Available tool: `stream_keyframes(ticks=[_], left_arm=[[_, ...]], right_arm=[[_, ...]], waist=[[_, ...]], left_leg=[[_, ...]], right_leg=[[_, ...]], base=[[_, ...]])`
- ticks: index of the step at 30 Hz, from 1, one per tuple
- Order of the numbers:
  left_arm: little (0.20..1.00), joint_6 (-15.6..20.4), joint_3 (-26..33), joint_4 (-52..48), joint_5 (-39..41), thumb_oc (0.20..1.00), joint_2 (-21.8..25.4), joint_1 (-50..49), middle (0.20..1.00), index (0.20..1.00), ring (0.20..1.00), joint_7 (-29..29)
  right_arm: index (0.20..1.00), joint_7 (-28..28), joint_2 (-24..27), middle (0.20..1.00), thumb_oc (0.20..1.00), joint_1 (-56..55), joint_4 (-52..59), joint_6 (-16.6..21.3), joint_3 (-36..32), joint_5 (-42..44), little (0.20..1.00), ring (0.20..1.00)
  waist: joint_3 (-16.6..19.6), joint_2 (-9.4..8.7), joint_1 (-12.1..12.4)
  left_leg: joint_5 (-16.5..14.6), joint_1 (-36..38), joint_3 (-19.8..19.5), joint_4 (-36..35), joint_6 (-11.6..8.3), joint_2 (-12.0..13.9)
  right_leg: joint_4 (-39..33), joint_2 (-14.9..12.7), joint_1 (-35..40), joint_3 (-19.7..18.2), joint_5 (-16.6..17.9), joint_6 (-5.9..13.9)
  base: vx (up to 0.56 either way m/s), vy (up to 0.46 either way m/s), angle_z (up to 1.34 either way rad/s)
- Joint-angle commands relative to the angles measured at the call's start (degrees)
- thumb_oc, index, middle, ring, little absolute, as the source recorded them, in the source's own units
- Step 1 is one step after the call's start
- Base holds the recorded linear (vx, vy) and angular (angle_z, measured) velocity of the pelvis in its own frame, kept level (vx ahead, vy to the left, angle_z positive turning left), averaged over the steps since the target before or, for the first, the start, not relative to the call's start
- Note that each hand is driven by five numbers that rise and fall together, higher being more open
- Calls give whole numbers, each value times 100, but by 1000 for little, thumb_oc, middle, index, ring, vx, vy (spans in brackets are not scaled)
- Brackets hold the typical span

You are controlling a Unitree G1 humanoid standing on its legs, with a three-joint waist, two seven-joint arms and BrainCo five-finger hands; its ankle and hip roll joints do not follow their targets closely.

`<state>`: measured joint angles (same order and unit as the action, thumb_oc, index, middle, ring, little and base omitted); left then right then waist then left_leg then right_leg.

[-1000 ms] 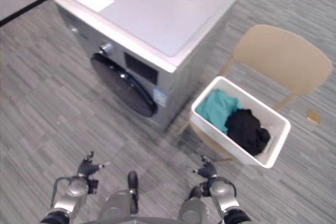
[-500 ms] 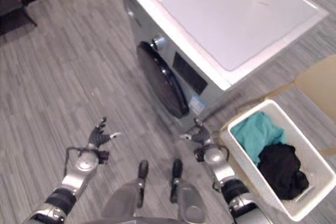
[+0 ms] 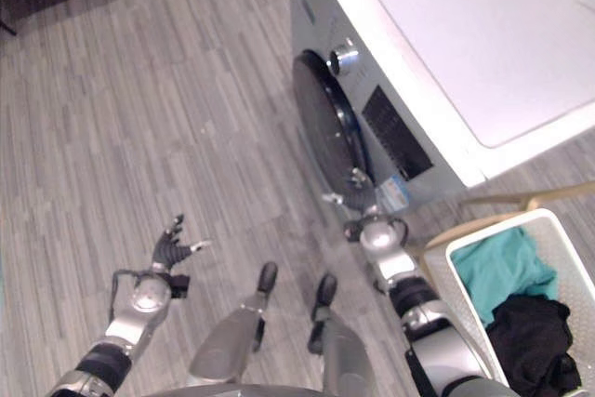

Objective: Grab the laundry basket,head to the washer,open it,put in the laundry and shut it.

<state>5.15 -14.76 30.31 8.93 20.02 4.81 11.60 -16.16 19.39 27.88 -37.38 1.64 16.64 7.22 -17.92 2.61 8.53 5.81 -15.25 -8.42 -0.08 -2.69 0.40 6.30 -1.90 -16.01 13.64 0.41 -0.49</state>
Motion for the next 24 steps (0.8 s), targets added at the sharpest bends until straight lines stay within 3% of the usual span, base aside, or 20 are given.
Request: stream_keyframes(ticks=[1, 8, 16, 24], left_arm=[[1000, 370, 96, -151, 255, 1000, 269, 97, 1000, 1000, 1000, 190], [1000, 283, 88, 206, -38, 1000, 161, -18, 1000, 1000, 1000, 218], [1000, 170, 88, 258, -202, 1000, 93, -140, 1000, 1000, 1000, 113], [1000, 147, 39, 253, -245, 1000, 45, -40, 1000, 1000, 1000, 147]], right_arm=[[1000, -486, 224, 1000, 1000, 297, 159, 310, -72, -134, 1000, 1000], [1000, -859, 636, 1000, 1000, -80, 1065, 298, -449, -844, 1000, 1000], [1000, -735, 391, 1000, 1000, -623, 1513, 342, -586, -918, 1000, 1000], [1000, -855, 305, 1000, 1000, -710, 1765, 345, -665, -1026, 1000, 1000]], waist=[[51, -260, 79], [-16, -247, 5], [54, -337, -270], [18, -341, -387]], left_leg=[[-315, -206, 299, 204, 22, -283], [-319, -150, 272, 67, 73, -343], [-468, 88, 450, 40, 188, -348], [-538, 84, 546, 113, 239, -375]], right_leg=[[-347, -390, 356, -227, -392, 589], [-281, -462, 380, -220, -459, 616], [-239, -468, 427, -429, -412, 666], [-203, -491, 406, -516, -392, 671]], base=[[20, 60, 4], [50, 40, 4], [35, 31, -3], [2, 12, -8]])
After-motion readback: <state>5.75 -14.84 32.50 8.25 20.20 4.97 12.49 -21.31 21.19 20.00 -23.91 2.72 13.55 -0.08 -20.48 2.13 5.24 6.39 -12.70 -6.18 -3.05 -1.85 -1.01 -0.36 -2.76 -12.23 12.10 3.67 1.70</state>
